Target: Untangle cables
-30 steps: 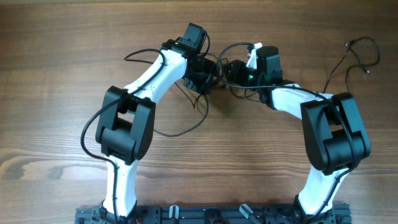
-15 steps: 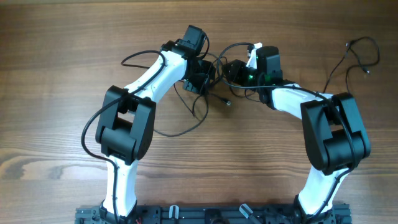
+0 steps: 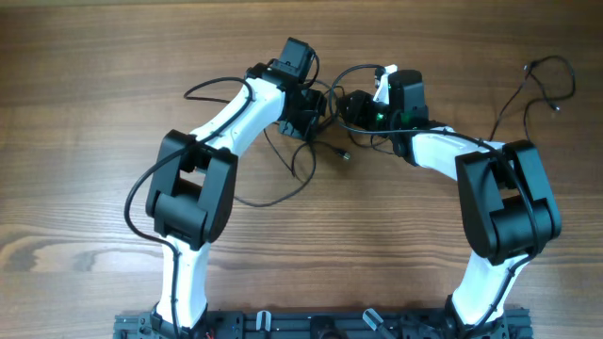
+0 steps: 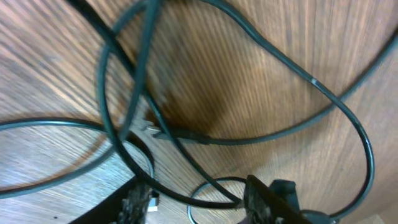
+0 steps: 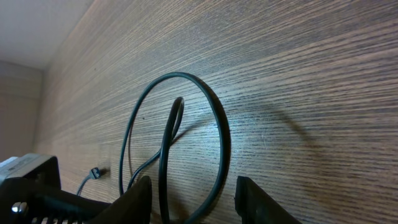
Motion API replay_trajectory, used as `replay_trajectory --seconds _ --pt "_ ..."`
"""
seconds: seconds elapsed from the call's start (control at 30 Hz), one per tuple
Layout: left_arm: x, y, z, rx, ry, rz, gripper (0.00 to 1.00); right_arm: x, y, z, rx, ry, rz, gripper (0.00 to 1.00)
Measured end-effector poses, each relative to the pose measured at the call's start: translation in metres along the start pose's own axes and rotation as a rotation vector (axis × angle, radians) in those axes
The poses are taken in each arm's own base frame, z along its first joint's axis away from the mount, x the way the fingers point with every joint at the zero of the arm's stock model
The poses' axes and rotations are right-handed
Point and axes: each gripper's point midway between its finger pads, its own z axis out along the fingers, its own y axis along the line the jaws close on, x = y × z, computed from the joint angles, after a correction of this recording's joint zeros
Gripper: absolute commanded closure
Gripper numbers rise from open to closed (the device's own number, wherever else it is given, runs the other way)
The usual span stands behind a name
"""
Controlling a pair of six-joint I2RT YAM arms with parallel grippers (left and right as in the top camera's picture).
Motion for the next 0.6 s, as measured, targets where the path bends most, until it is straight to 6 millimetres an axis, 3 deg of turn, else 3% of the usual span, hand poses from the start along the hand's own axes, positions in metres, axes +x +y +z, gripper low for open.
replay_trajectory --seconds 0.27,0.43,0.6 --pt "0.004 0.0009 0.0033 -0.003 -0.039 0.008 0.56 0.0 0.0 0.0 0.0 0.0 0.0 0.55" --pt "0.0008 0.0005 0.004 0.0 -0.08 0.009 0.66 0.0 0.0 0.0 0.0 0.0 0.0 0.55" --pt "-0.0047 0.0002 0.0037 0.002 -0.118 0.008 0.69 0.0 -0.0001 0.0 0.001 0.0 0.0 0.55"
